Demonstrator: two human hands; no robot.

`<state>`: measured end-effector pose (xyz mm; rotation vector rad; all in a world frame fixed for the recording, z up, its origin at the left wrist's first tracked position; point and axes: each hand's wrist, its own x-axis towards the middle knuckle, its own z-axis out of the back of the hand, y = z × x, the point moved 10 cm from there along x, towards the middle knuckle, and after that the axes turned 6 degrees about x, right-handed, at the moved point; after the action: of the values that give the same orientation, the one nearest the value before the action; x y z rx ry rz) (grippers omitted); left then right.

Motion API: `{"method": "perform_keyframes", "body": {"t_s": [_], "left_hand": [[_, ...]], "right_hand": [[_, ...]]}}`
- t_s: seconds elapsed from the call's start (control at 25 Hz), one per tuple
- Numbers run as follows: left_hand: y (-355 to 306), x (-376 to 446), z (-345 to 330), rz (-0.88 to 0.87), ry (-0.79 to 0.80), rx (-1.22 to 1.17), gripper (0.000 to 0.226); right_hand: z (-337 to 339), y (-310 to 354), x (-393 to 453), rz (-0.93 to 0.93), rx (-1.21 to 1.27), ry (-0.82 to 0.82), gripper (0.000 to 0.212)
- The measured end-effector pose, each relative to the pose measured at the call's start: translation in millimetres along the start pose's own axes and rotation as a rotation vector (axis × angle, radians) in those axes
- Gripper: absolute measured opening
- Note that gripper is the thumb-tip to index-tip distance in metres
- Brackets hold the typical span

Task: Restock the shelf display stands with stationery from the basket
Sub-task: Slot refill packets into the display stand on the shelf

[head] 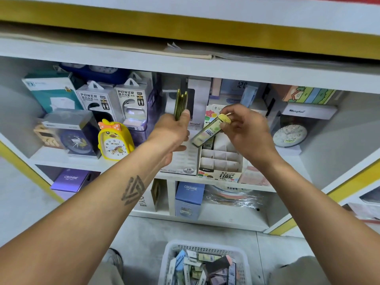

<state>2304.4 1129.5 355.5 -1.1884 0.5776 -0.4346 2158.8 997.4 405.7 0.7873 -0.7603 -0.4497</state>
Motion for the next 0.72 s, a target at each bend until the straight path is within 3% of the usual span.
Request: {"method": "perform_keyframes", "body": {"t_s": [0.12,0.28,0.6,0.72], "left_hand": [[-1.3,1.2,3.1,-0.011,-0.001,0.017,0.035],[3.6,-1.4,-5.3,0.057,0.097,-0.127,0.036],[4.3,-11.6,-24.4,0.106,0.258,-0.197,0.04],[6.0,-13.4,-27.7,0.105,0.289,-0.174,0.047]], "right_hand": [[4.1,12.2,3.3,0.151,-0.159,-0.048,0.022],[1.7,18.7,3.7,0.263,-0.328,-0.052,0.028],[-30.2,2.5,-8.2,0.267,-0.43,0.105,0.018],[-27.3,-4.2,-4.7,0.149,-0.423,0.08,0.022]]}}
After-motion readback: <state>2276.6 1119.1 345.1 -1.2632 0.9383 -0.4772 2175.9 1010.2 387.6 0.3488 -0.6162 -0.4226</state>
